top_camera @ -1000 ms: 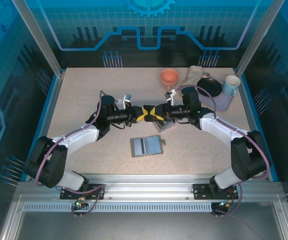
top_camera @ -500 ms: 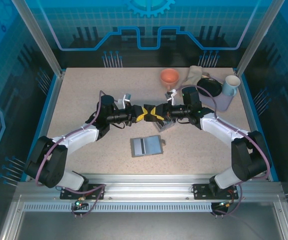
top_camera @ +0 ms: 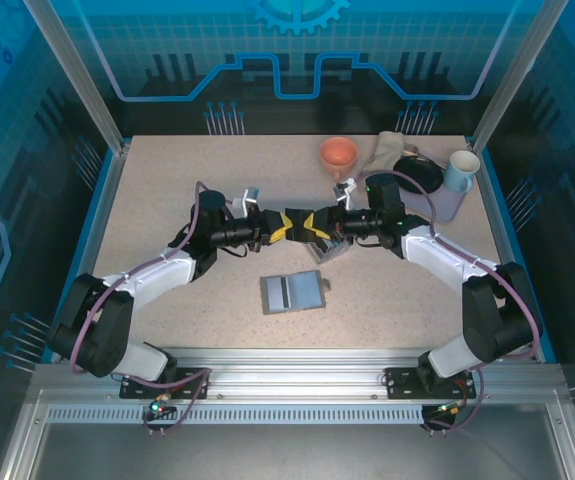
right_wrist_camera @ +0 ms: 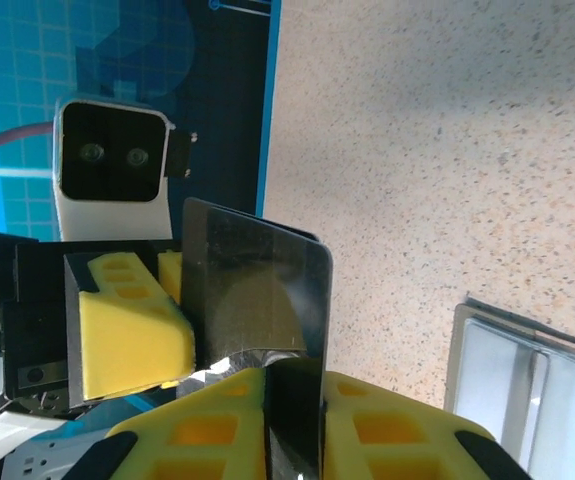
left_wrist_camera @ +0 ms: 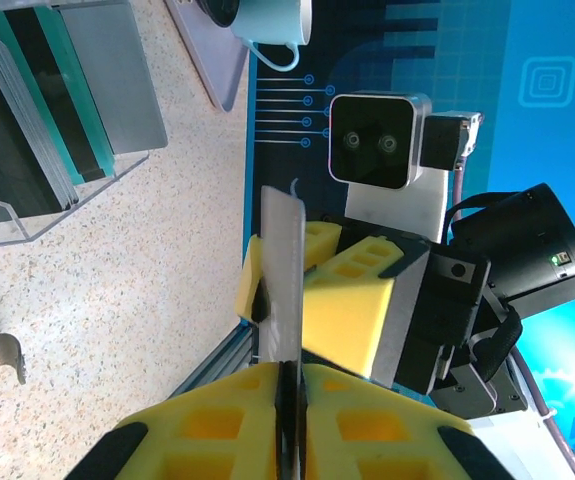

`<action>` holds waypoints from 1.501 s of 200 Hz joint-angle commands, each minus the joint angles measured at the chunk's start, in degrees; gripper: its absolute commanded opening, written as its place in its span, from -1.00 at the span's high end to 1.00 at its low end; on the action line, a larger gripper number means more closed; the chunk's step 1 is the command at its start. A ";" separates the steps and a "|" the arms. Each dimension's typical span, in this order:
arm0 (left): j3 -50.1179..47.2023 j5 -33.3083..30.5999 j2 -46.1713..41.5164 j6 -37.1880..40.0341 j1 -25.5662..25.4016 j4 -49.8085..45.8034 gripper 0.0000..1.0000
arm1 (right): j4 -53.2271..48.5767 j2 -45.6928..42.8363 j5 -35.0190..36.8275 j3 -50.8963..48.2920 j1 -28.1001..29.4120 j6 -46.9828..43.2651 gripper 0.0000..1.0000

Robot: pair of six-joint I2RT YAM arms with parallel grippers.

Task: Put the credit cards into the card holder
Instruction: Place the credit card in the storage box.

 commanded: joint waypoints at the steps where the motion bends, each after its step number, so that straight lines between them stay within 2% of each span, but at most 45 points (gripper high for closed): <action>1: 0.09 2.66 -3.49 -1.14 0.49 6.55 0.79 | -5.24 -0.39 3.41 -1.92 -1.23 -1.00 0.68; 35: -0.02 2.38 -3.82 -0.93 0.92 5.71 0.84 | -6.80 -0.82 4.06 -1.53 -1.82 -1.85 0.70; 54: 0.13 1.47 -4.63 0.75 1.36 2.17 0.88 | -8.51 -1.52 5.36 -1.08 -2.17 -3.31 0.79; 63: 0.47 -0.33 -5.65 3.77 1.46 -4.21 0.88 | -10.74 -2.19 7.11 -0.30 -2.41 -5.26 0.79; 80: 2.73 -7.06 -7.32 11.45 1.72 -23.26 0.94 | -16.66 -2.66 9.75 2.69 -2.45 -10.68 0.84; 94: 2.14 -10.29 -7.26 12.86 2.19 -29.39 0.97 | -21.63 -2.33 12.53 5.72 -2.24 -16.21 0.87; 145: -3.14 -13.98 -10.57 12.22 2.34 -30.94 0.98 | -35.55 2.36 24.39 17.53 -0.42 -35.39 0.89; 184: -2.24 -17.72 -14.09 16.80 2.34 -38.73 0.97 | -45.82 10.07 39.42 27.27 6.69 -49.08 0.91; 205: -1.83 -17.60 -14.24 17.89 2.38 -40.06 0.97 | -47.94 13.56 45.17 29.97 9.67 -51.29 0.92; 232: -1.26 -17.64 -14.45 18.88 2.31 -41.01 0.97 | -48.24 16.52 46.21 31.41 11.80 -53.75 0.90; 264: -1.53 -17.61 -14.77 18.92 2.33 -40.97 0.96 | -48.99 19.83 51.08 33.02 12.15 -55.61 0.90; 300: -1.66 -17.55 -14.84 19.02 2.34 -40.97 0.96 | -47.95 21.74 49.60 33.42 12.25 -55.61 0.87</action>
